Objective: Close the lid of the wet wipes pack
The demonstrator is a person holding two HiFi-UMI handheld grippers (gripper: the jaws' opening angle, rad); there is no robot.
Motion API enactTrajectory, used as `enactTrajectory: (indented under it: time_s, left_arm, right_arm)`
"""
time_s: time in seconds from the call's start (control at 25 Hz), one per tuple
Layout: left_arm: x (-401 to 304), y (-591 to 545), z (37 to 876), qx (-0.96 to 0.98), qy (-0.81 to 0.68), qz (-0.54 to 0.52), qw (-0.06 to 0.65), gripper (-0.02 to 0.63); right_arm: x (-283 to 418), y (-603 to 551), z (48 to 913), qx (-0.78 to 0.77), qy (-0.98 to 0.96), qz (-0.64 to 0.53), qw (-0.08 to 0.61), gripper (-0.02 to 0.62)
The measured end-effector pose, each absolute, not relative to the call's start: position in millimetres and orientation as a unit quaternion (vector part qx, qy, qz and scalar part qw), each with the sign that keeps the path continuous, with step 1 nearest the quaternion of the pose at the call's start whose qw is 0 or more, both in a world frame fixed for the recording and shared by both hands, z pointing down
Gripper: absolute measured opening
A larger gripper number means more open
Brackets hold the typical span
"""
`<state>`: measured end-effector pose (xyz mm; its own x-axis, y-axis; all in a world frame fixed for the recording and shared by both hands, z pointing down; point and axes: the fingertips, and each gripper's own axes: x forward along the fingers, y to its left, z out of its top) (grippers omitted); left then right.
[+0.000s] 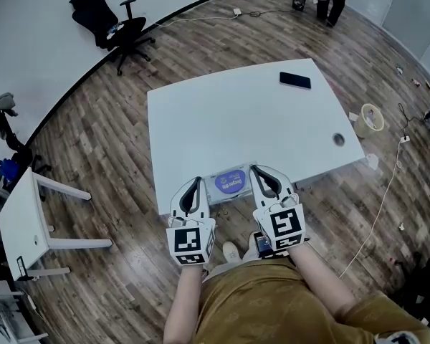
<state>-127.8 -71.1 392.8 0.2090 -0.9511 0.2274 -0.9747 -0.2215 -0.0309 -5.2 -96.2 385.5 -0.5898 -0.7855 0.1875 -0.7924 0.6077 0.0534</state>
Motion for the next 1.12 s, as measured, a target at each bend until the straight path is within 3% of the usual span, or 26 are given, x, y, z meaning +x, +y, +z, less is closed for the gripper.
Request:
enactTrajectory:
  time_s: [1.12]
  left_arm:
    - [-134.0,-62.9,361.6,0.773,-0.629,0.071,0.03,-0.006]
  right_arm:
    - [-3.6,-87.9,371.2,0.447,-0.889,0.005,0.103,0.008]
